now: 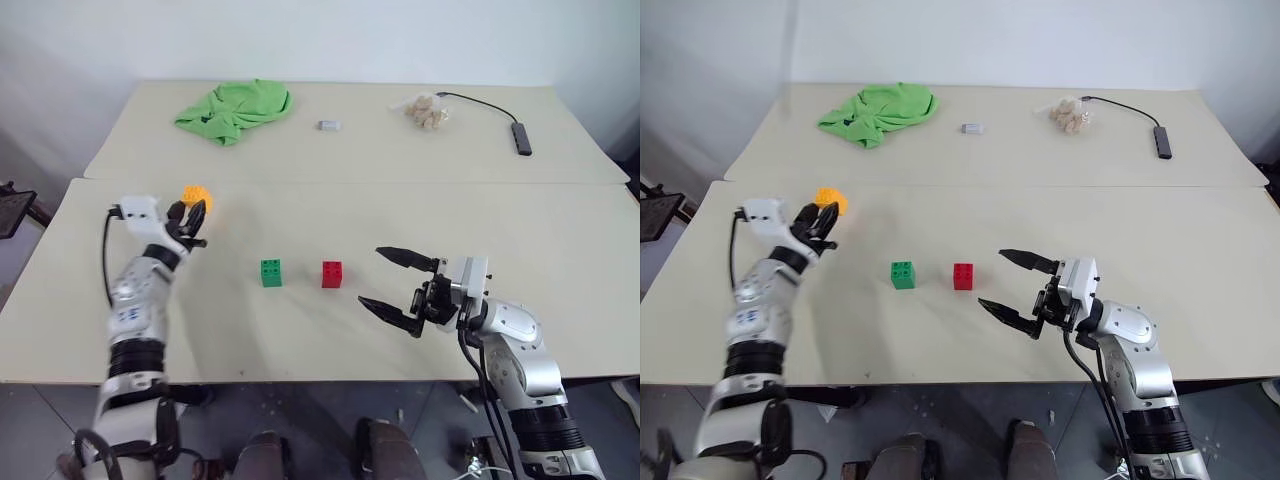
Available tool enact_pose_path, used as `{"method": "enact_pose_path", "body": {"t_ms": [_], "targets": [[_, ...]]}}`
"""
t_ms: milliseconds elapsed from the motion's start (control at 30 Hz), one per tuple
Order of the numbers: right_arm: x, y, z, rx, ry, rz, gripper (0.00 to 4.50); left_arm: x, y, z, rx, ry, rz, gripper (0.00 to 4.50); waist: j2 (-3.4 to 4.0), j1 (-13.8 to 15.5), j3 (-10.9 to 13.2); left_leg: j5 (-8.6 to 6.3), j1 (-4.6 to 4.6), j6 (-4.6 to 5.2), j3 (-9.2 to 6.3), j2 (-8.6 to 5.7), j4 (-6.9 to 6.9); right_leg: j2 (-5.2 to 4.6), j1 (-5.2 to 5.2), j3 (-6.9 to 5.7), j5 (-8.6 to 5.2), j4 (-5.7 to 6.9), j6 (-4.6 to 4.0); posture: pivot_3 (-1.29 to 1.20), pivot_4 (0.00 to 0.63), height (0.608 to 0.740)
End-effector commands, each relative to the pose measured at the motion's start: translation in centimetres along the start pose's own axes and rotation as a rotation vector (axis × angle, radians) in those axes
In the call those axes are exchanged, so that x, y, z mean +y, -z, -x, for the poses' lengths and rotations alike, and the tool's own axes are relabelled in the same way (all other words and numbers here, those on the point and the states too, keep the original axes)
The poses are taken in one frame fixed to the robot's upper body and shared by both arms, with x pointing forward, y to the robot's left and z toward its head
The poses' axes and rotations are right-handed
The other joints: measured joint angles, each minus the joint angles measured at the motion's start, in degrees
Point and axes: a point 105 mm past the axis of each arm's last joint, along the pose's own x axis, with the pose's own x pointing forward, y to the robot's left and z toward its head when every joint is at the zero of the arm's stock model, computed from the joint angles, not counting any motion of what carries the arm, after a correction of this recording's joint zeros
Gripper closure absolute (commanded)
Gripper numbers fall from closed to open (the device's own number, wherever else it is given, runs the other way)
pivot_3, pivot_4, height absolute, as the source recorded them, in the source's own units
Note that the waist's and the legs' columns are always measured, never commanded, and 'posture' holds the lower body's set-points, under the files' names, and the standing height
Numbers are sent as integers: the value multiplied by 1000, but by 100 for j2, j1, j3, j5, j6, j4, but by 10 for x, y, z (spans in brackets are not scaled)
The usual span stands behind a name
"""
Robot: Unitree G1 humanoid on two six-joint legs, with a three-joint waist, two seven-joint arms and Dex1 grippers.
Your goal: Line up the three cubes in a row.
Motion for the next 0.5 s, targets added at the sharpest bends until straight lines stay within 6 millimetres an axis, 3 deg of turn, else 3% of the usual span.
{"method": "enact_pose_path", "body": {"t_ms": [33, 167, 233, 500], "targets": [[-3, -8, 7, -3, 8, 42, 0, -14, -20, 34, 54, 426, -117, 3027, 1, -28, 0, -1, -1, 0, 2, 0, 0, 0, 0, 0, 0, 0, -1, 0, 150, 740], [-3, -7, 13, 18, 12, 41, 0, -5, -17, 50, 194, 576, -75, 3027, 2, 88, 1, -2, 1, 0, 7, 0, 2, -1, 2, 0, -1, -5, -1, 0, 150, 740], [-2, -7, 14, 23, 12, 42, 0, -7, -4, 60, 311, 686, -143, 3027, 2, 99, 1, -2, -2, 1, 6, 0, 6, -1, 3, 0, -1, -3, -1, 0, 150, 740], [-4, -10, 19, 41, 26, 61, 0, -21, 20, 52, 431, 890, -242, 3027, 0, 58, 1, -4, -5, 4, 10, -1, 4, 0, -4, -1, -1, 2, -1, 0, 150, 740]]}}
